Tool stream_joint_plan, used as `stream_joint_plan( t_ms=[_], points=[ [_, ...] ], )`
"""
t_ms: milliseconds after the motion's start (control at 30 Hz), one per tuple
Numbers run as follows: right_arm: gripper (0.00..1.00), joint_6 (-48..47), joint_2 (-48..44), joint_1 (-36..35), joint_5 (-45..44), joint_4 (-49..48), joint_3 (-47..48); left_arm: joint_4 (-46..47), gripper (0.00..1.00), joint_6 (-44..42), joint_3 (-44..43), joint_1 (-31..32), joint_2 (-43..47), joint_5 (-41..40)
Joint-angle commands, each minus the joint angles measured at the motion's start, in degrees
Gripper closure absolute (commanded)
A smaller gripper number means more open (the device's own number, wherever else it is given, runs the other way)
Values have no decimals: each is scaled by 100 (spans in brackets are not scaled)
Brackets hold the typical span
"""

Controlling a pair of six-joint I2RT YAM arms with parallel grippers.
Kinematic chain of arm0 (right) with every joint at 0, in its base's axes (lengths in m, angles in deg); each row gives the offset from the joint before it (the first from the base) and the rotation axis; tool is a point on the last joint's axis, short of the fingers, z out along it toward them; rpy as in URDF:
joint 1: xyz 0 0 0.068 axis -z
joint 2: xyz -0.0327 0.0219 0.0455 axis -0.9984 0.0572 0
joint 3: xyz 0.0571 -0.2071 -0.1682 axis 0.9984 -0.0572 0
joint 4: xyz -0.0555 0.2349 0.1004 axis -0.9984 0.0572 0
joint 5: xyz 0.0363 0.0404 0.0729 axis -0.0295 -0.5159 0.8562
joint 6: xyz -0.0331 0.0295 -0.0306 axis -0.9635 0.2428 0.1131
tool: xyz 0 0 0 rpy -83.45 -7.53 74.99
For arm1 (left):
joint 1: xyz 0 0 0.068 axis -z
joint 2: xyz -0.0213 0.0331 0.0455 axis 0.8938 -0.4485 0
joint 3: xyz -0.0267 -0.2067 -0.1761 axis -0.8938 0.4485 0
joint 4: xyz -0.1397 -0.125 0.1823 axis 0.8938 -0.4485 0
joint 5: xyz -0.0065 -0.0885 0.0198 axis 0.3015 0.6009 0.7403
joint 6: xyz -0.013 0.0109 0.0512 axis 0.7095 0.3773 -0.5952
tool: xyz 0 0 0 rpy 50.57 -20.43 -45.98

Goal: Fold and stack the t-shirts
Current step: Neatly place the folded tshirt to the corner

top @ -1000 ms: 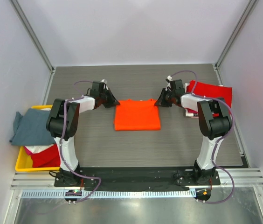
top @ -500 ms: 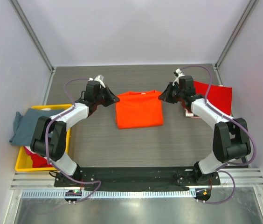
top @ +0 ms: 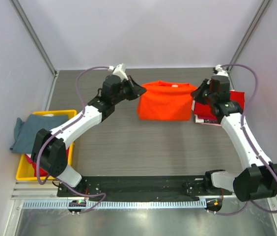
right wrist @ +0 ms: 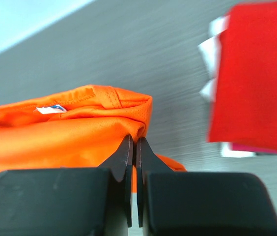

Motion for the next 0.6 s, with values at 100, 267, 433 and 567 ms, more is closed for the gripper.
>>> stream_joint_plan(
  t_ms=[100,267,433,567],
  points=[
    [99,9,-643,649,-1469,1107,849,564,100,201,-1600,992,-970,-670],
    [99,-44,-485,1745,-1594,1496,1359,766,100,175,-2890,1643,-1894,-855],
    [99,35,-186,2530,-1383,1637,1728,1064,100,552,-4087,1933,-3307,-777],
    [99,158,51,3048,-1259,1628,1816,1170,100,825,-5123,2004,-4180,-785]
  ],
)
